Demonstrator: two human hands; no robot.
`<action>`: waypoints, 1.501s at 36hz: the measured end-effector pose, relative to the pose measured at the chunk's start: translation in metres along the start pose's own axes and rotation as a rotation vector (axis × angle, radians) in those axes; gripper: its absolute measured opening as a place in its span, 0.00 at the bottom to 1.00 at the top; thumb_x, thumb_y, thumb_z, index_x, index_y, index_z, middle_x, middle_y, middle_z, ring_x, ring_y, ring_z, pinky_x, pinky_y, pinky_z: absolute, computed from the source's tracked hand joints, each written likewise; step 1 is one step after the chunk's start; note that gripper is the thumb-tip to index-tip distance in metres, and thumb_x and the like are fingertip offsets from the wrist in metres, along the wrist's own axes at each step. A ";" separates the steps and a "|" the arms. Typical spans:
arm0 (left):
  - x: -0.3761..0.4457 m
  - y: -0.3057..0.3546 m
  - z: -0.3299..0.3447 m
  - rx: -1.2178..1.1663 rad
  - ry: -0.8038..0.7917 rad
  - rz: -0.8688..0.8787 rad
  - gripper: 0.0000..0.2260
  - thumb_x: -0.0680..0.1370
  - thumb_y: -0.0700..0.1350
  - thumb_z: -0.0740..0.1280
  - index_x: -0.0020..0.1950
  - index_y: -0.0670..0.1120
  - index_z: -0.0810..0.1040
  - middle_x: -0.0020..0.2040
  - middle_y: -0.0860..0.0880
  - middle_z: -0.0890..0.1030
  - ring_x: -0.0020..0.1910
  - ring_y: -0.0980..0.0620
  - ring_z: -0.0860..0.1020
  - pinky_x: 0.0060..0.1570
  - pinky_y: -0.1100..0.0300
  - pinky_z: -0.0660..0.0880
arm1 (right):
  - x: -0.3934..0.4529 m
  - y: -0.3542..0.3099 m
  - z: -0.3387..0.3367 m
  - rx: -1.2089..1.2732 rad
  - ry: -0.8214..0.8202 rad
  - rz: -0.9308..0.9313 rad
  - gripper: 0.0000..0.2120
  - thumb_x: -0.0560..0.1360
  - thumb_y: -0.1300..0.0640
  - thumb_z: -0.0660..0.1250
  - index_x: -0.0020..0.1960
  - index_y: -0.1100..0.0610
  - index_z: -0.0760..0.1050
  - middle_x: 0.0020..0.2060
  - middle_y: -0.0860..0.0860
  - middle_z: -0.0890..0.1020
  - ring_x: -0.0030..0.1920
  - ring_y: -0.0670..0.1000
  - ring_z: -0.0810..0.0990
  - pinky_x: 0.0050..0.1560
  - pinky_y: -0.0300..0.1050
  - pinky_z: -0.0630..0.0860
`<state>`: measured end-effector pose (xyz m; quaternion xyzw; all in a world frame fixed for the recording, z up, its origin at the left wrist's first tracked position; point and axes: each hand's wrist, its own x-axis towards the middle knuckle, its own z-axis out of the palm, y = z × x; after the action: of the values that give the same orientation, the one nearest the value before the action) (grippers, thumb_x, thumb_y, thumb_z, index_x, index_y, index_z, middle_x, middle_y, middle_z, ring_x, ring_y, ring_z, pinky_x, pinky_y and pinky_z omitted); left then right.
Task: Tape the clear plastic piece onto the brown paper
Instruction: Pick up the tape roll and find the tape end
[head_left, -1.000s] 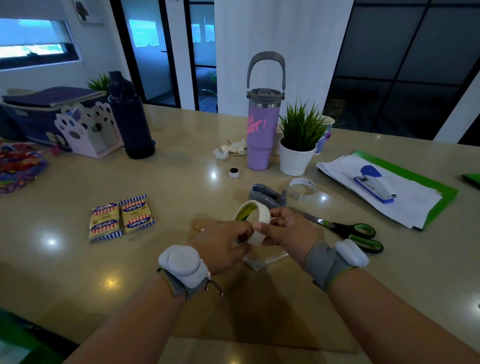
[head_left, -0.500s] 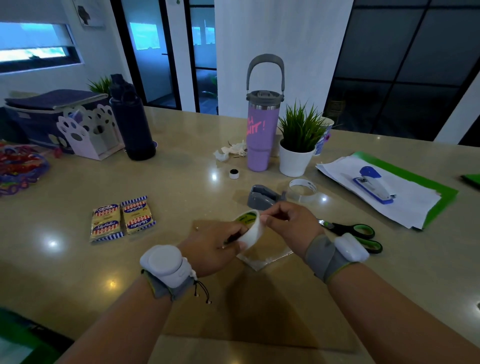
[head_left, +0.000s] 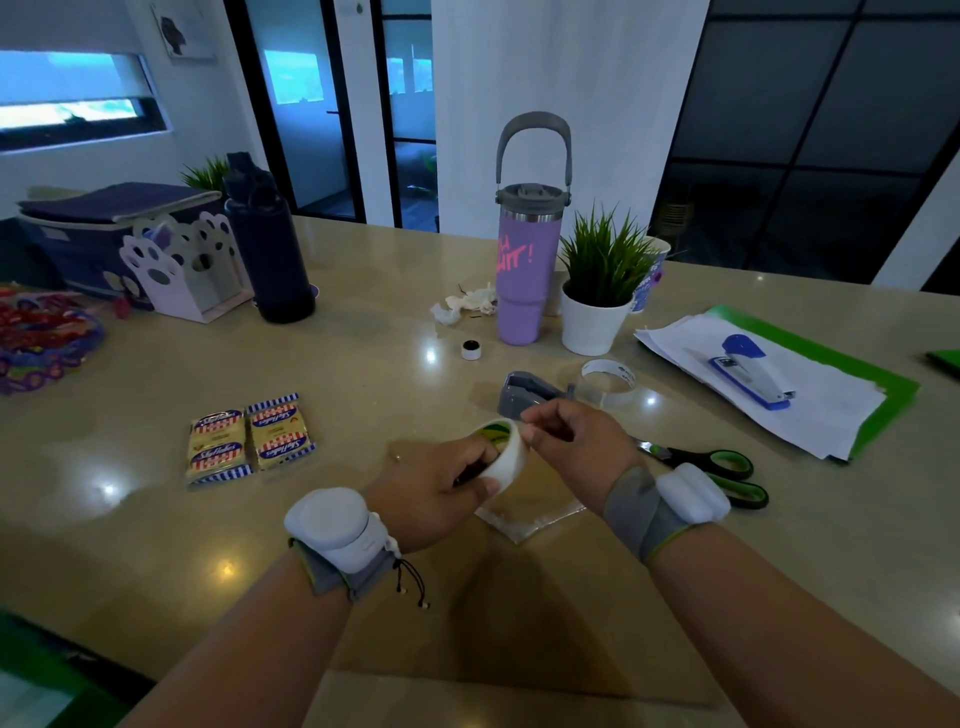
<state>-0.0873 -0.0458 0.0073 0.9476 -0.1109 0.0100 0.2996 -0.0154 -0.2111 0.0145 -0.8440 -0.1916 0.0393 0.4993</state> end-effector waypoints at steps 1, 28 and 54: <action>0.000 0.000 0.000 0.002 0.004 -0.003 0.04 0.77 0.49 0.61 0.45 0.57 0.67 0.34 0.57 0.71 0.33 0.60 0.69 0.34 0.64 0.62 | 0.000 -0.001 0.000 -0.007 -0.003 0.008 0.07 0.73 0.58 0.67 0.50 0.56 0.79 0.44 0.50 0.81 0.48 0.49 0.79 0.54 0.42 0.74; -0.006 0.002 -0.003 -0.111 0.046 -0.062 0.10 0.76 0.49 0.63 0.57 0.51 0.75 0.51 0.52 0.79 0.50 0.52 0.76 0.52 0.58 0.73 | -0.001 0.004 -0.004 -0.301 -0.031 0.032 0.05 0.78 0.57 0.59 0.46 0.56 0.72 0.41 0.51 0.75 0.42 0.51 0.72 0.43 0.39 0.65; -0.009 -0.004 -0.028 0.022 0.075 -0.170 0.14 0.75 0.52 0.64 0.35 0.45 0.71 0.39 0.43 0.82 0.37 0.45 0.77 0.35 0.60 0.67 | -0.007 0.003 -0.033 0.014 -0.082 0.087 0.07 0.75 0.56 0.64 0.40 0.55 0.71 0.41 0.54 0.80 0.33 0.48 0.77 0.32 0.33 0.71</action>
<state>-0.0940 -0.0253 0.0270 0.9558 -0.0185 0.0210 0.2926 -0.0129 -0.2419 0.0274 -0.8458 -0.1749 0.0970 0.4946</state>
